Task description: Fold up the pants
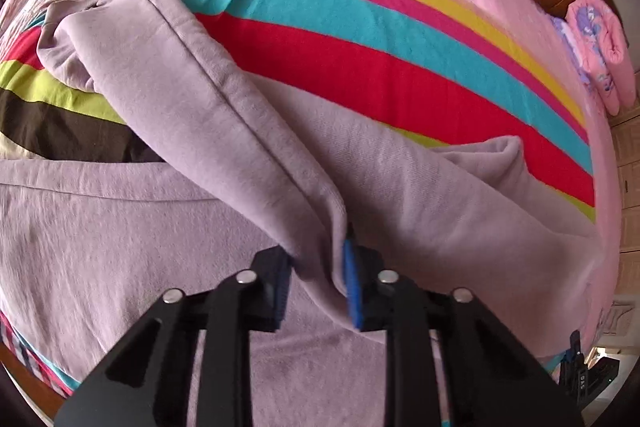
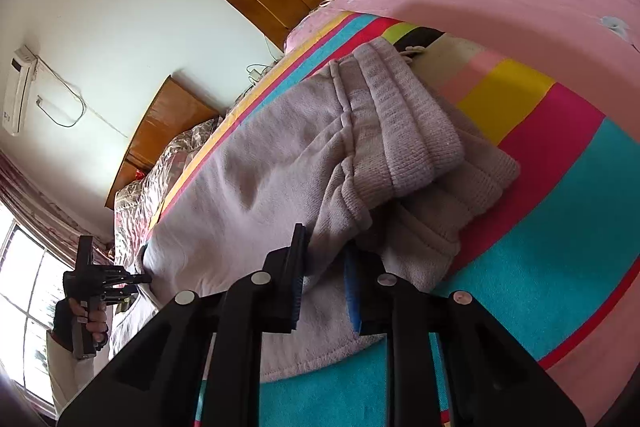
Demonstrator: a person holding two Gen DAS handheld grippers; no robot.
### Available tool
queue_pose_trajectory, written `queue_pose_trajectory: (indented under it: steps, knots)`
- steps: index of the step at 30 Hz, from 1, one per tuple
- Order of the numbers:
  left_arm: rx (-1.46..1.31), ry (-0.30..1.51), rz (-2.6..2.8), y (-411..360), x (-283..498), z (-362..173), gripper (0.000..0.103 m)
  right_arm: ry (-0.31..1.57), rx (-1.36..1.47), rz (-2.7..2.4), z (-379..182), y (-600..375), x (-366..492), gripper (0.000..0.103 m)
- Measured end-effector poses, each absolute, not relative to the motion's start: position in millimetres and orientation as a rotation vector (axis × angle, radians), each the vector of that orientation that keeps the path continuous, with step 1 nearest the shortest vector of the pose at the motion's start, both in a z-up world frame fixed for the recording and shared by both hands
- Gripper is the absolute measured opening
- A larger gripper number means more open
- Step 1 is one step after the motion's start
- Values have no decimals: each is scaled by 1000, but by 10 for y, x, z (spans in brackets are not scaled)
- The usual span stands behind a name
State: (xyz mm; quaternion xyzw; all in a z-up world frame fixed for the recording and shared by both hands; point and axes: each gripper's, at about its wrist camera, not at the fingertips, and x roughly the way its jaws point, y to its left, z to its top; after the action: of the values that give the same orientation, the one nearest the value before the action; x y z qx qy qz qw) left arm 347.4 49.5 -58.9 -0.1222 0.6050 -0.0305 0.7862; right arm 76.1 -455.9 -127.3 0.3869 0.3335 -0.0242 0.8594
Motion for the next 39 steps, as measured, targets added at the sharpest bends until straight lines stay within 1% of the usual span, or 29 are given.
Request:
queue_pose_trajectory:
  steps: [1,3,5,7,8,9,10,11,14,15,16,17,19,20,21,22,24,27,29,30,31,32,33,34,36,39]
  knots:
    - [-310,1225,-106,563,3391,-428,15,688,807,-43,-1226,-4573,782,13]
    - [-347,1007,-175,665,3113,10,15,654,774,-21,-1048,-4609,879,10]
    - [-393,782,-257,804,2710,363,15,601,730,0,-792,-4633,1012,9]
    - [-419,644,-323,900,2304,489,17,523,705,23,-530,-4672,1038,9]
    - [-435,611,-343,960,2096,425,19,488,683,40,-426,-4680,1008,9]
    - [-437,622,-346,949,1937,325,23,482,654,40,-377,-4686,969,9]
    - [-428,670,-331,969,1795,147,27,510,637,32,-400,-4692,946,9]
    - [-412,722,-301,1001,1651,-68,28,561,643,25,-494,-4707,925,9]
    - [-420,916,-235,1147,1474,-775,33,751,679,-39,-1005,-4720,800,9]
    - [-420,946,-215,1166,1474,-906,35,790,692,-64,-1133,-4719,764,9]
    - [-429,945,-219,1193,1484,-956,39,796,728,-67,-1229,-4732,722,9]
    - [-444,944,-227,1220,1522,-943,44,780,759,-65,-1261,-4744,697,9]
    - [-467,933,-202,1280,1590,-869,74,764,769,-71,-1229,-4741,700,10]
    - [-484,921,-191,1318,1645,-831,78,761,755,-74,-1201,-4720,714,10]
    - [-509,915,-194,1318,1651,-791,81,766,741,-73,-1187,-4702,728,14]
    - [-534,917,-206,1324,1668,-768,82,777,735,-70,-1198,-4703,736,18]
    - [-559,928,-233,1280,1698,-748,82,797,739,-78,-1224,-4703,741,19]
    - [-500,978,-232,1127,1730,-796,82,791,750,-72,-1251,-4686,695,19]
    - [-469,1022,-233,999,1762,-880,79,786,761,-70,-1293,-4679,668,19]
    - [-461,1039,-238,943,1773,-919,65,783,780,-67,-1316,-4710,670,19]
    - [-423,1043,-210,897,1767,-926,48,774,803,-63,-1334,-4726,658,19]
    - [-373,1034,-191,849,1766,-910,37,764,824,-60,-1355,-4747,642,19]
    - [-345,1040,-204,812,1770,-911,19,756,838,-57,-1367,-4767,637,19]
    - [-344,1033,-200,819,1759,-899,15,752,837,-59,-1366,-4765,643,18]
    - [-384,993,-214,884,1729,-815,12,742,784,-71,-1288,-4720,655,15]
    - [-399,907,-228,960,1623,-550,12,675,720,-34,-1011,-4642,623,11]
